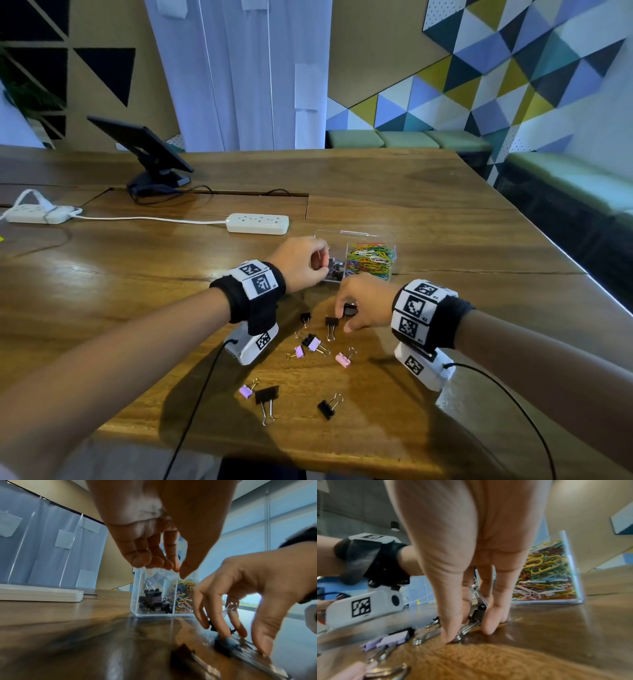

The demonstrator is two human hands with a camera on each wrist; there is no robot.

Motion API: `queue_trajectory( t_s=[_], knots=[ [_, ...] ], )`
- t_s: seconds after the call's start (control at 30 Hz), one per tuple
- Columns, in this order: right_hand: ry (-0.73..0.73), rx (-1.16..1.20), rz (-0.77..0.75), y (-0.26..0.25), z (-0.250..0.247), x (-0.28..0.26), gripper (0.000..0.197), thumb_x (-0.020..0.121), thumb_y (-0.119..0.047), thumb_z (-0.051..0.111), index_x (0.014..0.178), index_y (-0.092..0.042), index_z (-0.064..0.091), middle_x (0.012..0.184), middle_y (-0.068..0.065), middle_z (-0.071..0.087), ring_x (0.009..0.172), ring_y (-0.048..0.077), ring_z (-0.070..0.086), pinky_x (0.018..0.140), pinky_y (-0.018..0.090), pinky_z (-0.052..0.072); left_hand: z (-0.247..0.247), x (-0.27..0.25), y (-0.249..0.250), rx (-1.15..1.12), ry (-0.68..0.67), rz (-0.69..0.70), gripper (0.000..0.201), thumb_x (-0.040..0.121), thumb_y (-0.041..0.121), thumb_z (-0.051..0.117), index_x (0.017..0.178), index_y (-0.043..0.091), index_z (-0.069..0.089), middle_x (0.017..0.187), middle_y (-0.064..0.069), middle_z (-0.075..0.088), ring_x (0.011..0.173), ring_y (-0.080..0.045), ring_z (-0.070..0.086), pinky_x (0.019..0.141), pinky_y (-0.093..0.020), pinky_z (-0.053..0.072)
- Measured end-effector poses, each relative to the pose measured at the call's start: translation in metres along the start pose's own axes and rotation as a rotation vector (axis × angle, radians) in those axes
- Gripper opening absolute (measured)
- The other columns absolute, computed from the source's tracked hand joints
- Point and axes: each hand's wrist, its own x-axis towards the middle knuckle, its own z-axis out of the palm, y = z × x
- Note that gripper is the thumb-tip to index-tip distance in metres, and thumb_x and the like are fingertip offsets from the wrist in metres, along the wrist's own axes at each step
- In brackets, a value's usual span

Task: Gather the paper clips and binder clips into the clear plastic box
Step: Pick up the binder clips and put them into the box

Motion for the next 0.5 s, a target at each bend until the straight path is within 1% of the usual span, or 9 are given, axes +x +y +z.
queue_trajectory(
  t_s=[0.1, 0.13, 0.2, 0.23, 0.3, 0.33, 0.37, 0.43, 0.5],
  knots=[
    [-0.037, 0.122, 0.05, 0.008, 0.001, -0.001, 0.017, 0.072, -0.027, 0.077, 0.083, -0.026, 0.064, 0.107, -0.004, 0.059, 0.097, 0.016, 0.061, 0.085, 0.03, 0.051, 0.003, -0.009, 0.006, 0.002, -0.185, -0.065, 0.021, 0.08, 0.03, 0.069, 0.091, 0.015, 0.059, 0.091, 0.0, 0.061, 0.083, -0.016, 0.056, 0.07, -0.021, 0.046],
    [-0.051, 0.157, 0.067, 0.01, 0.001, -0.001, 0.018, 0.071, -0.027, 0.077, 0.08, -0.027, 0.062, 0.102, -0.006, 0.058, 0.092, 0.018, 0.063, 0.08, 0.03, 0.053, 0.006, -0.011, 0.008, 0.04, -0.261, -0.117, 0.03, 0.078, 0.037, 0.07, 0.096, 0.016, 0.058, 0.094, 0.001, 0.059, 0.085, -0.016, 0.055, 0.073, -0.025, 0.047],
    [-0.069, 0.215, 0.096, 0.013, -0.001, -0.003, 0.019, 0.07, -0.025, 0.078, 0.08, -0.025, 0.062, 0.092, -0.009, 0.057, 0.077, 0.017, 0.066, 0.066, 0.024, 0.052, 0.012, -0.015, 0.012, 0.169, -0.391, -0.217, 0.05, 0.072, 0.053, 0.07, 0.106, 0.02, 0.053, 0.102, 0.002, 0.057, 0.089, -0.015, 0.053, 0.078, -0.03, 0.049],
    [-0.072, 0.238, 0.101, 0.015, -0.001, -0.004, 0.02, 0.07, -0.025, 0.079, 0.081, -0.023, 0.062, 0.091, -0.009, 0.057, 0.068, 0.013, 0.066, 0.06, 0.022, 0.05, 0.016, -0.017, 0.014, 0.23, -0.425, -0.252, 0.058, 0.07, 0.061, 0.068, 0.109, 0.021, 0.05, 0.104, 0.002, 0.057, 0.09, -0.015, 0.053, 0.078, -0.031, 0.05],
    [-0.072, 0.25, 0.1, 0.016, -0.003, -0.006, 0.021, 0.07, -0.024, 0.079, 0.083, -0.02, 0.063, 0.092, -0.006, 0.059, 0.047, 0.0, 0.059, 0.053, 0.019, 0.047, 0.023, -0.021, 0.018, 0.309, -0.423, -0.292, 0.072, 0.067, 0.072, 0.061, 0.116, 0.021, 0.046, 0.106, 0.001, 0.054, 0.089, -0.015, 0.051, 0.076, -0.03, 0.049],
    [-0.069, 0.244, 0.097, 0.016, -0.004, -0.007, 0.021, 0.07, -0.023, 0.079, 0.083, -0.02, 0.063, 0.092, -0.005, 0.06, 0.043, -0.002, 0.057, 0.051, 0.018, 0.046, 0.025, -0.023, 0.02, 0.34, -0.407, -0.293, 0.077, 0.067, 0.075, 0.058, 0.12, 0.021, 0.043, 0.109, -0.001, 0.054, 0.089, -0.016, 0.052, 0.075, -0.03, 0.048],
    [-0.069, 0.235, 0.096, 0.015, -0.004, -0.008, 0.02, 0.07, -0.022, 0.079, 0.082, -0.02, 0.063, 0.093, -0.004, 0.061, 0.047, -0.001, 0.059, 0.052, 0.018, 0.047, 0.028, -0.024, 0.023, 0.367, -0.397, -0.285, 0.082, 0.067, 0.077, 0.055, 0.124, 0.02, 0.042, 0.113, -0.003, 0.055, 0.092, -0.019, 0.053, 0.075, -0.03, 0.046],
    [-0.07, 0.213, 0.095, 0.014, -0.008, -0.008, 0.018, 0.072, -0.018, 0.078, 0.083, -0.017, 0.064, 0.098, 0.002, 0.066, 0.06, 0.01, 0.064, 0.058, 0.021, 0.051, 0.029, -0.025, 0.027, 0.389, -0.398, -0.269, 0.08, 0.07, 0.075, 0.054, 0.127, 0.02, 0.041, 0.118, -0.006, 0.055, 0.101, -0.023, 0.056, 0.076, -0.03, 0.044],
    [-0.049, 0.207, 0.098, 0.013, -0.014, -0.009, 0.015, 0.074, -0.013, 0.075, 0.084, -0.014, 0.064, 0.097, 0.007, 0.068, 0.057, 0.011, 0.062, 0.058, 0.02, 0.051, 0.027, -0.024, 0.03, 0.371, -0.422, -0.257, 0.065, 0.075, 0.065, 0.06, 0.117, 0.017, 0.047, 0.116, -0.007, 0.057, 0.099, -0.023, 0.055, 0.073, -0.03, 0.041]
  ],
)
